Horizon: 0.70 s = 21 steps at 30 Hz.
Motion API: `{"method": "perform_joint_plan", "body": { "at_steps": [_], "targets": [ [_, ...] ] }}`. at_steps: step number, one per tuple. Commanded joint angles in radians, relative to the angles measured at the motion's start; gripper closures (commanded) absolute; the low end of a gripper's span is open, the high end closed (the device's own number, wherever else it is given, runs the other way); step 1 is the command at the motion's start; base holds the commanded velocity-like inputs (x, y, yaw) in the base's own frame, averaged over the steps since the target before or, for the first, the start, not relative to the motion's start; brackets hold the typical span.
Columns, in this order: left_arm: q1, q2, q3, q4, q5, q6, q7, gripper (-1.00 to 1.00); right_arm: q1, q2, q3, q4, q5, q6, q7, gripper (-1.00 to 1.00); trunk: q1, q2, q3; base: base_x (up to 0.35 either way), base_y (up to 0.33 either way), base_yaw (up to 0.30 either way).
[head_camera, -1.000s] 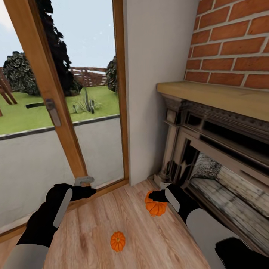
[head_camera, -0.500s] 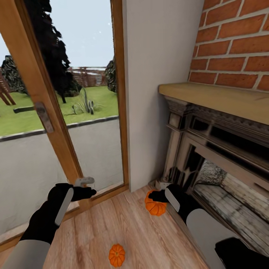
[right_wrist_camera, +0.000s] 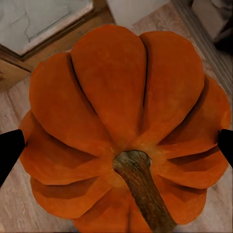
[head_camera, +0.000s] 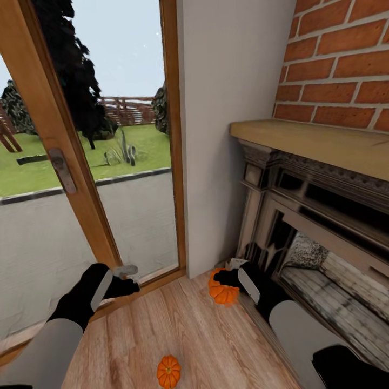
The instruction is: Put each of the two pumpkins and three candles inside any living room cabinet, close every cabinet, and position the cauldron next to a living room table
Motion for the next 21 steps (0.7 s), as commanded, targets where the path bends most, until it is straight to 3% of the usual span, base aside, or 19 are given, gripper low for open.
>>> {"method": "perform_joint_plan", "body": {
  "at_steps": [1, 3, 9, 12, 19, 21],
  "targets": [
    [-0.009, 0.000, 0.000, 0.024, 0.005, -0.012, 0.003, -1.00, 0.000, -0.001, 0.005, -0.016, -0.013, 0.004, -0.008, 1.00, 0.000, -0.001, -0.002, 0.001, 0.000, 0.000],
    [-0.033, -0.002, -0.002, 0.114, 0.003, -0.067, 0.003, -1.00, 0.002, -0.001, 0.005, -0.060, -0.013, 0.006, -0.008, 1.00, 0.008, -0.015, -0.008, 0.000, 0.000, 0.000],
    [-0.050, -0.005, -0.004, 0.254, 0.000, -0.202, 0.004, -1.00, 0.003, -0.001, 0.005, -0.088, -0.013, 0.007, -0.009, 1.00, 0.031, -0.057, -0.027, 0.000, 0.000, 0.000],
    [-0.053, -0.007, -0.004, 0.363, -0.002, -0.322, 0.004, -1.00, 0.003, -0.001, 0.005, -0.093, -0.013, 0.007, -0.009, 1.00, 0.042, -0.078, -0.036, 0.000, 0.000, 0.000],
    [-0.054, -0.015, -0.004, 0.436, -0.003, -0.454, 0.005, -1.00, 0.003, -0.001, 0.005, -0.095, -0.016, 0.016, -0.009, 1.00, 0.058, -0.106, -0.049, 0.000, 0.000, 0.000],
    [-0.053, -0.017, -0.004, 0.474, -0.004, -0.527, 0.005, -1.00, 0.003, 0.000, 0.006, -0.096, -0.017, 0.017, -0.009, 1.00, 0.058, -0.106, -0.049, 0.000, 0.000, 0.000]
  ]
}}
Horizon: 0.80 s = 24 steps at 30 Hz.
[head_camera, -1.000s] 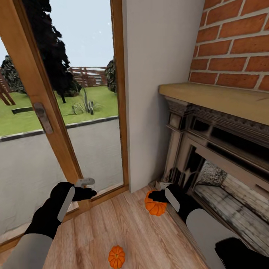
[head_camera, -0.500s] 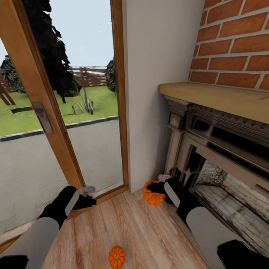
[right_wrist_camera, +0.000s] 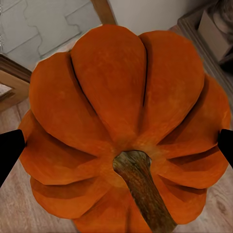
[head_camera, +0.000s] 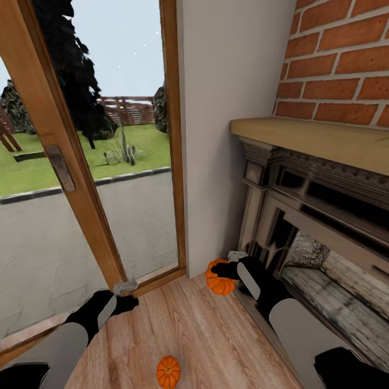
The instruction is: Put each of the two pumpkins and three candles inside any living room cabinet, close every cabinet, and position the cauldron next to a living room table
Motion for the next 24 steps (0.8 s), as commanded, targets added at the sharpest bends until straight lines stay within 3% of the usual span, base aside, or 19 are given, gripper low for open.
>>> {"method": "perform_joint_plan", "body": {
  "at_steps": [1, 6, 24],
  "targets": [
    [0.000, 0.000, 0.000, 0.011, 0.010, -0.016, 0.004, -1.00, -0.001, 0.000, 0.003, -0.001, -0.011, 0.003, -0.007, 1.00, 0.000, -0.001, -0.001, 0.000, 0.000, 0.000],
    [0.002, -0.006, -0.001, 0.068, 0.009, -0.105, 0.003, -1.00, -0.001, 0.000, 0.004, -0.001, -0.012, 0.004, -0.007, 1.00, 0.012, -0.022, -0.011, 0.000, 0.000, 0.000],
    [0.006, -0.053, -0.003, 0.127, 0.006, -0.134, 0.002, -1.00, -0.001, 0.015, 0.004, -0.001, -0.013, 0.007, -0.006, 1.00, 0.081, -0.148, -0.067, 0.000, 0.000, 0.000]
  ]
}}
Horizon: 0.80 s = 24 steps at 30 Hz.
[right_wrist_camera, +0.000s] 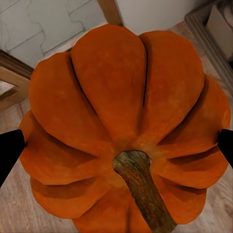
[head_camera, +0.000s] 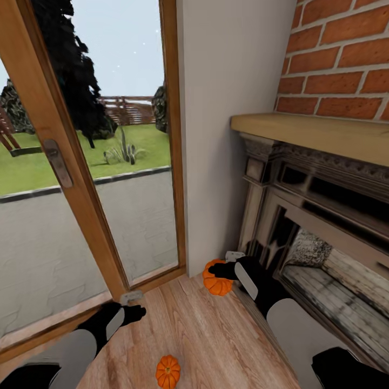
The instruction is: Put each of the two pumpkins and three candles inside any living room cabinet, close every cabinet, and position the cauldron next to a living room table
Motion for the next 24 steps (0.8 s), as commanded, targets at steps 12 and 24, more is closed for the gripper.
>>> {"method": "perform_joint_plan", "body": {
  "at_steps": [12, 24],
  "targets": [
    [-0.001, -0.013, -0.001, 0.000, 0.008, 0.006, 0.004, -1.00, -0.001, 0.000, 0.002, -0.001, -0.011, 0.003, -0.007, 1.00, 0.046, -0.085, -0.039, 0.000, 0.000, 0.000],
    [-0.001, -0.015, -0.001, -0.001, 0.008, 0.004, 0.004, -1.00, -0.001, 0.000, 0.002, -0.001, -0.011, 0.003, -0.007, 1.00, 0.092, -0.169, -0.076, 0.000, 0.000, 0.000]
  ]
}}
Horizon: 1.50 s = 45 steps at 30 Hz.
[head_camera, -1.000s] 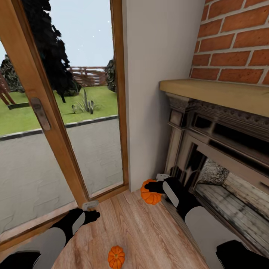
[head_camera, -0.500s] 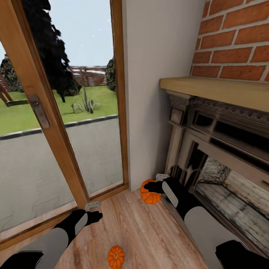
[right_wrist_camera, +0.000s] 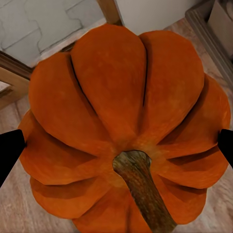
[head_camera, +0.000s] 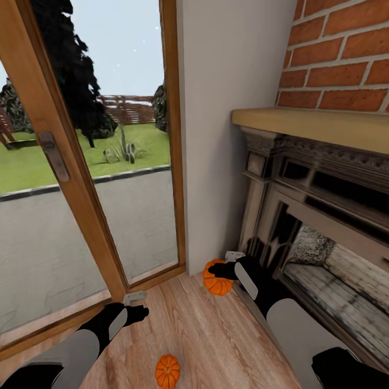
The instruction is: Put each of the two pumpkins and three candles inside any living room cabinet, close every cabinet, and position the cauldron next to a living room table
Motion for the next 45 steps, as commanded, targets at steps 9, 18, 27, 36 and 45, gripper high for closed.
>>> {"method": "perform_joint_plan", "body": {
  "at_steps": [9, 18, 27, 36, 45],
  "targets": [
    [0.000, 0.000, -0.001, -0.002, 0.009, 0.006, 0.003, -1.00, -0.001, -0.001, 0.003, -0.001, -0.012, 0.003, -0.007, 1.00, 0.035, -0.064, -0.029, 0.000, 0.000, 0.000],
    [0.000, 0.000, -0.001, -0.002, 0.008, 0.005, 0.003, -1.00, -0.001, 0.000, 0.003, -0.001, -0.012, 0.003, -0.007, 1.00, 0.069, -0.127, -0.058, 0.000, 0.000, 0.000],
    [0.000, -0.001, -0.004, -0.002, 0.008, 0.004, 0.003, -1.00, -0.001, 0.000, 0.003, -0.001, -0.012, 0.003, -0.007, 1.00, 0.104, -0.190, -0.086, 0.000, 0.000, 0.000],
    [0.000, -0.001, -0.016, -0.002, 0.008, 0.003, 0.003, -1.00, -0.001, 0.000, 0.003, -0.001, -0.012, 0.003, -0.007, 1.00, 0.138, -0.253, -0.114, 0.000, 0.000, 0.000],
    [0.004, -0.001, -0.016, -0.003, 0.009, 0.003, 0.003, -1.00, -0.001, -0.001, 0.003, -0.001, -0.012, 0.003, -0.007, 1.00, 0.173, -0.316, -0.142, 0.000, 0.000, 0.000]
  ]
}}
